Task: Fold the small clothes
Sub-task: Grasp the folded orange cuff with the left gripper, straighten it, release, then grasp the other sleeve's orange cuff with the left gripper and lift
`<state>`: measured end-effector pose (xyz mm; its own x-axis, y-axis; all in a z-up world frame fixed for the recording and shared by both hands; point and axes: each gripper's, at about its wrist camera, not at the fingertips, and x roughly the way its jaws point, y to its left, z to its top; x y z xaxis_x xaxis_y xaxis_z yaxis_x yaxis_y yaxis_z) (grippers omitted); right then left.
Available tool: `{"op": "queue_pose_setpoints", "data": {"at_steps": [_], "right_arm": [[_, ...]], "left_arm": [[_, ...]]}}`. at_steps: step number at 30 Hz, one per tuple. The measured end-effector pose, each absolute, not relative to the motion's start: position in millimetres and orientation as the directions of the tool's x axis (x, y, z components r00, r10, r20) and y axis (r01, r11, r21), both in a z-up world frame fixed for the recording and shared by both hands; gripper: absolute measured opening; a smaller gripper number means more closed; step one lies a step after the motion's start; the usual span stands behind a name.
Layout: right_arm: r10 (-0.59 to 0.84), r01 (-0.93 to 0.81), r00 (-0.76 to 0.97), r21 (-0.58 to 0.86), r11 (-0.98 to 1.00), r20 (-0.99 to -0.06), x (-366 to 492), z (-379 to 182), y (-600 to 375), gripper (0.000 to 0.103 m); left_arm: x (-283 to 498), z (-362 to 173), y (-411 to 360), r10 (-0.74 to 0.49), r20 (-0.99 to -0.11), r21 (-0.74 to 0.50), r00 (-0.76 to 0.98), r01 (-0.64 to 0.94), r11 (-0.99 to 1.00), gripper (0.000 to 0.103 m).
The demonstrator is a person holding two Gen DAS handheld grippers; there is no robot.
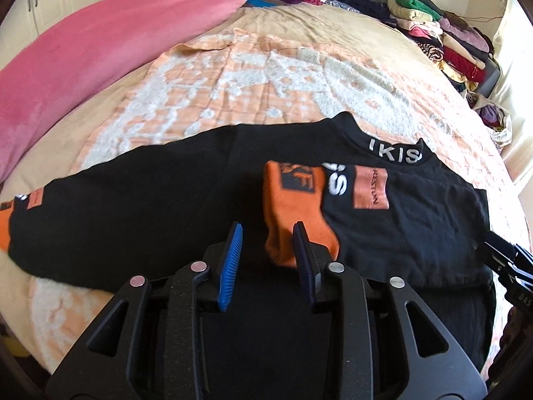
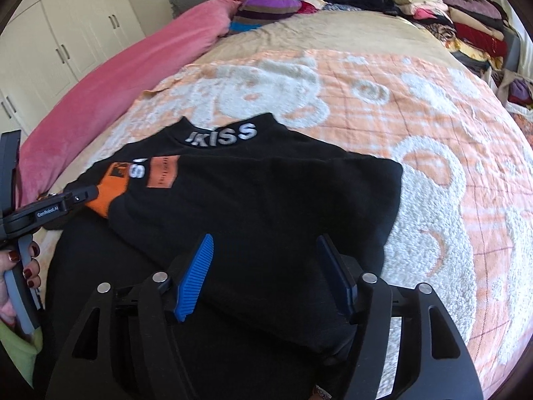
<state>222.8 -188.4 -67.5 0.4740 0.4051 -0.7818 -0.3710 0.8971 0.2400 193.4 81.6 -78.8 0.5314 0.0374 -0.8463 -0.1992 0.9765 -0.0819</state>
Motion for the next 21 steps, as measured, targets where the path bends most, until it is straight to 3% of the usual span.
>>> {"op": "queue_pose_setpoints", "data": {"at_steps": [5,6,7,12,21], "right_arm": [[0.417,-0.399,0.524,0.219,0.890,-0.743,208.7,-45.3,-177.9,0.091],[0.418,-0.404,0.534,0.213,0.890,-0.734,206.3,-41.5,-176.5,0.094],[0.420,-0.409,0.543,0.208,0.889,-0.727,204.3,-38.1,-175.3,0.095],[0.428,-0.418,0.578,0.198,0.887,-0.695,195.1,-22.8,-173.0,0.097],[0.470,-0.464,0.582,0.204,0.862,-0.664,182.3,2.5,-153.2,0.098]], "left_arm": [[182.3,-69.6,81.2,0.040,-0.842,-0.067,0.539,-0.177,0.982,0.045],[180.1,-67.0,80.7,0.037,-0.840,-0.070,0.542,-0.175,0.982,0.053],[178.4,-64.2,80.3,0.034,-0.836,-0.072,0.548,-0.171,0.983,0.060],[169.8,-48.2,81.4,0.032,-0.818,-0.079,0.575,-0.167,0.983,0.077],[150.3,-30.8,117.6,0.088,-0.795,-0.073,0.601,-0.238,0.968,0.086]]}}
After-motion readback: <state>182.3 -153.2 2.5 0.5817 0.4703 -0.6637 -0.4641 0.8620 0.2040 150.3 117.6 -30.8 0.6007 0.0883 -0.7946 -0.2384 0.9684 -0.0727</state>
